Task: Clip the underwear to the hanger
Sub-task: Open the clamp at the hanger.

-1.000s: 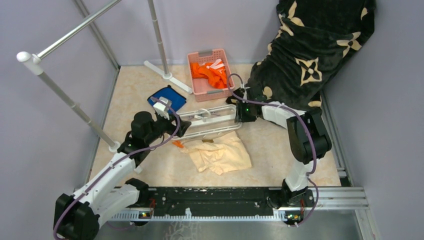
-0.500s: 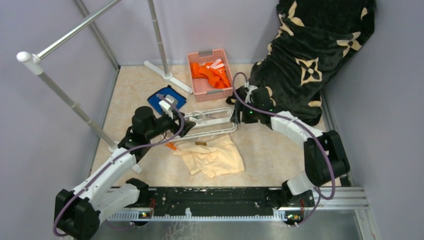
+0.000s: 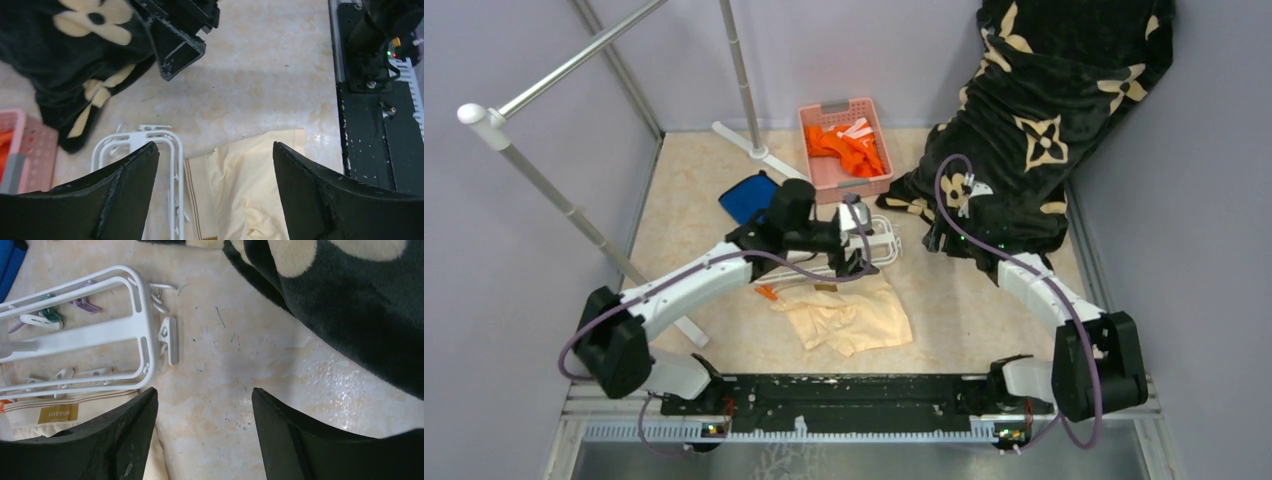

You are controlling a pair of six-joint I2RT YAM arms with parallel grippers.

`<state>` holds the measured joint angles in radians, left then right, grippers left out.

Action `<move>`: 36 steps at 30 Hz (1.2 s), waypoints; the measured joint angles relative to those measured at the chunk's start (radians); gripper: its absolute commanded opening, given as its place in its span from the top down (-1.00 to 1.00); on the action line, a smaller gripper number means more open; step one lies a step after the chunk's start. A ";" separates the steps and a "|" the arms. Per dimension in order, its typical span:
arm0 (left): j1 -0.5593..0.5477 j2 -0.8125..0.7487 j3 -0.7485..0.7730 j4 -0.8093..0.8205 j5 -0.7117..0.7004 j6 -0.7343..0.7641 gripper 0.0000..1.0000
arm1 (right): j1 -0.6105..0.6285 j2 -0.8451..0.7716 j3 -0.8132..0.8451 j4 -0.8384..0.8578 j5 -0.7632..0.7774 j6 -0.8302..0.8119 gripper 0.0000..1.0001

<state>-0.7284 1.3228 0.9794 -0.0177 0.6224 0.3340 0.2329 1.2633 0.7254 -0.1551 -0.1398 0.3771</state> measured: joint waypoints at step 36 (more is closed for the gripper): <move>-0.029 0.524 0.187 -0.184 -0.218 0.294 0.09 | 0.000 -0.117 -0.142 0.058 -0.101 0.043 -0.39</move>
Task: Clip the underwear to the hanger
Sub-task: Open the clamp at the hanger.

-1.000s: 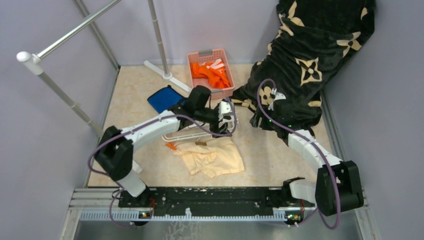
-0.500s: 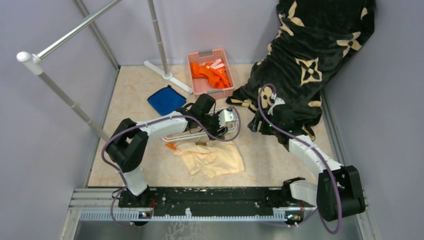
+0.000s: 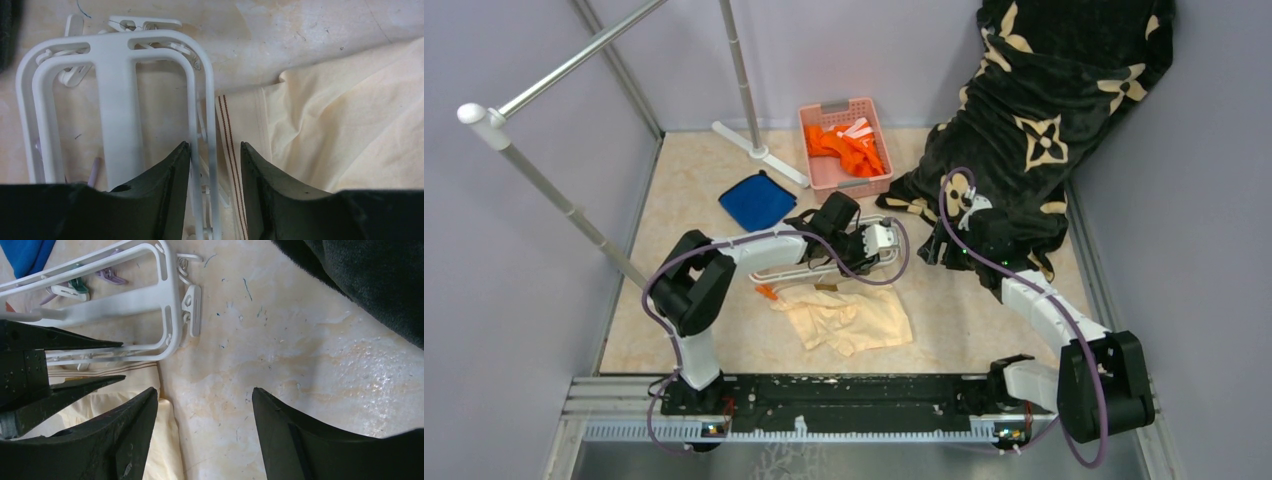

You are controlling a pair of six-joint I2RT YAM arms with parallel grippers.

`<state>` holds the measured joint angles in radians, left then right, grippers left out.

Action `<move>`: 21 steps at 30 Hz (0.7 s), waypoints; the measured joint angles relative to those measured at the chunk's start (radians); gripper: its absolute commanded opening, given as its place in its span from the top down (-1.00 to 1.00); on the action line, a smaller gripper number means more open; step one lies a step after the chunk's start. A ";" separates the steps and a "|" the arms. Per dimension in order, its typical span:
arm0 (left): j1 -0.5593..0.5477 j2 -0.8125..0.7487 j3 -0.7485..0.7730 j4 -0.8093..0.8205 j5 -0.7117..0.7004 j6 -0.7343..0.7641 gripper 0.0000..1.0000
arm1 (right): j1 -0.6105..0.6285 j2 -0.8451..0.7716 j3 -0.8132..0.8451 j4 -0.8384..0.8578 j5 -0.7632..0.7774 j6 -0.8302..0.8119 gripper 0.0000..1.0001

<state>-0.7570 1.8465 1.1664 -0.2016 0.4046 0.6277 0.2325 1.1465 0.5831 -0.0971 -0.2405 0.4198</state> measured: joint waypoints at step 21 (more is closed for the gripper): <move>0.000 0.016 0.022 -0.035 -0.058 0.027 0.68 | 0.000 -0.023 -0.029 0.063 -0.064 -0.036 -0.41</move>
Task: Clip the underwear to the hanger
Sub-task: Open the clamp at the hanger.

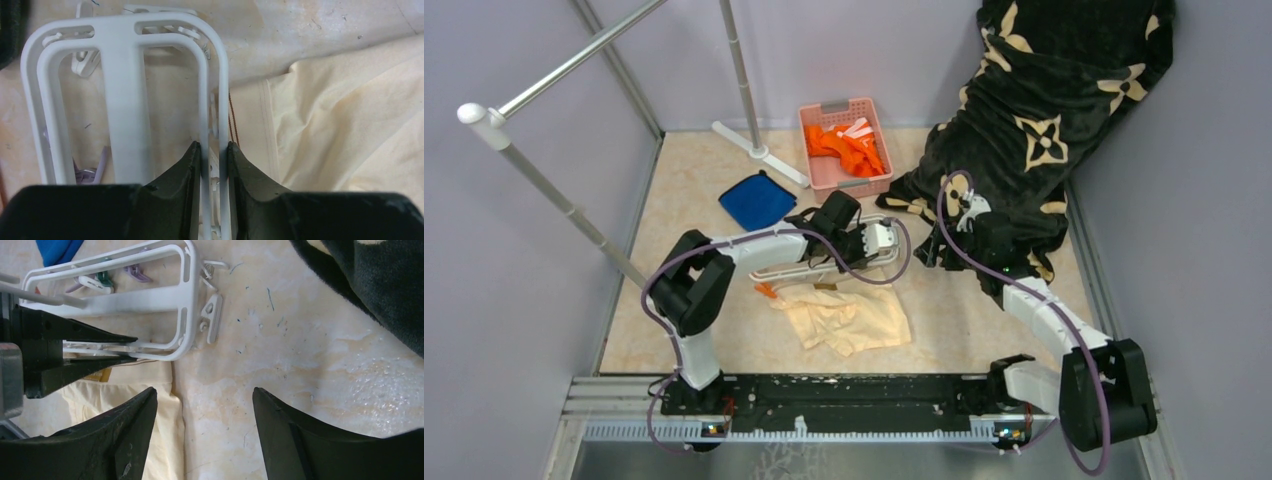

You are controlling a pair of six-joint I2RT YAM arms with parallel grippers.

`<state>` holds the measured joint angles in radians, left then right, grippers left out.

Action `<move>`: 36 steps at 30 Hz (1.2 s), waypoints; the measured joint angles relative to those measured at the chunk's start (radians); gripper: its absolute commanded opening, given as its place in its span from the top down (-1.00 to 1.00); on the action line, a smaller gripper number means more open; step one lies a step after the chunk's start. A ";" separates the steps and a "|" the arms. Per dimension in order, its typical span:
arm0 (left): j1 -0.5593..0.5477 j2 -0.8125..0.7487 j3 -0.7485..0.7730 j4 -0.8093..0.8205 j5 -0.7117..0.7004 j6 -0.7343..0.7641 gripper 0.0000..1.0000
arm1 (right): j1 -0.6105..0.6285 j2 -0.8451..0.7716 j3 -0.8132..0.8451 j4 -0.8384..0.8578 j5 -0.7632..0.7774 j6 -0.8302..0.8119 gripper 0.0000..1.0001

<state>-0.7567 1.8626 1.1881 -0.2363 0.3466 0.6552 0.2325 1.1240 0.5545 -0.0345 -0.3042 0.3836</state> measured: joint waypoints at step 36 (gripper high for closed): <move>0.032 -0.598 -0.269 -0.037 0.112 0.095 1.00 | 0.031 -0.126 -0.316 1.038 -0.422 -0.075 -0.33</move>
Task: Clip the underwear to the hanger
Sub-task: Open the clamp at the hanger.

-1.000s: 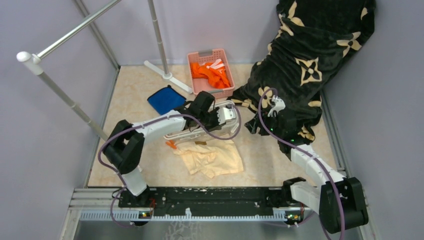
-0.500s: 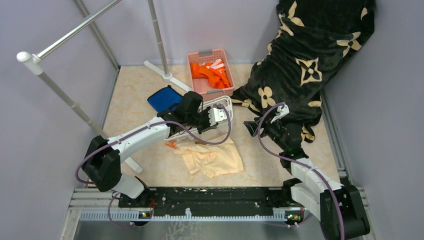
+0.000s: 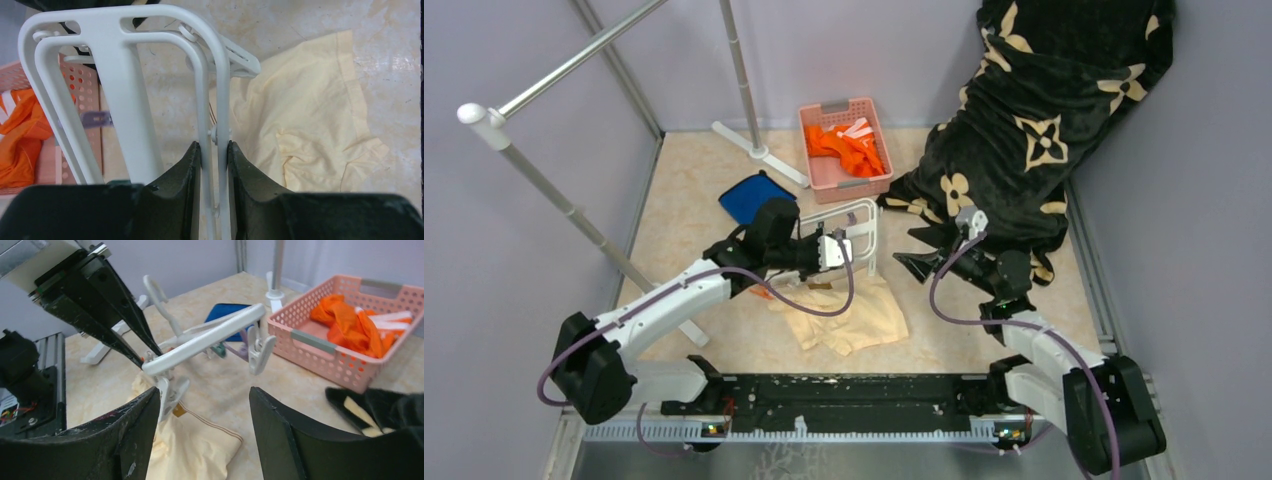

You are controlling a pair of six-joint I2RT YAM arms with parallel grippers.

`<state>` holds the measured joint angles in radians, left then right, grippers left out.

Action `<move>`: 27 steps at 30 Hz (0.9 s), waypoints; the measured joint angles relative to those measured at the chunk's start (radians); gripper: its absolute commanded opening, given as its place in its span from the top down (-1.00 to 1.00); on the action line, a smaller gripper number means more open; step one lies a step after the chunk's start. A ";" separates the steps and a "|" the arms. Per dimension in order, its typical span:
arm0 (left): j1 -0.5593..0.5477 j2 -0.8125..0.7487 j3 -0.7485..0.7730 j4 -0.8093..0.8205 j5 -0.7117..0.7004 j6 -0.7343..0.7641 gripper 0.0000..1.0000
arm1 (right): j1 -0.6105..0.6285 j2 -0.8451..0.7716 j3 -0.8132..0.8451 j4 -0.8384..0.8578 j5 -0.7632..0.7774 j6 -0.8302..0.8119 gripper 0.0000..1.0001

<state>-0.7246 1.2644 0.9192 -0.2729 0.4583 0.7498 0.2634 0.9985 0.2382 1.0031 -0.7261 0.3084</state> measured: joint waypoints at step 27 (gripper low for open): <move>0.024 -0.197 -0.089 -0.044 0.195 0.184 1.00 | 0.153 0.156 0.259 -0.299 -0.416 -0.278 -0.43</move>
<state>-0.7002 1.0672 0.8299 -0.3168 0.6537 0.9340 0.4168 1.1549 0.4976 0.7036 -1.1419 0.0299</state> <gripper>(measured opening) 0.268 0.706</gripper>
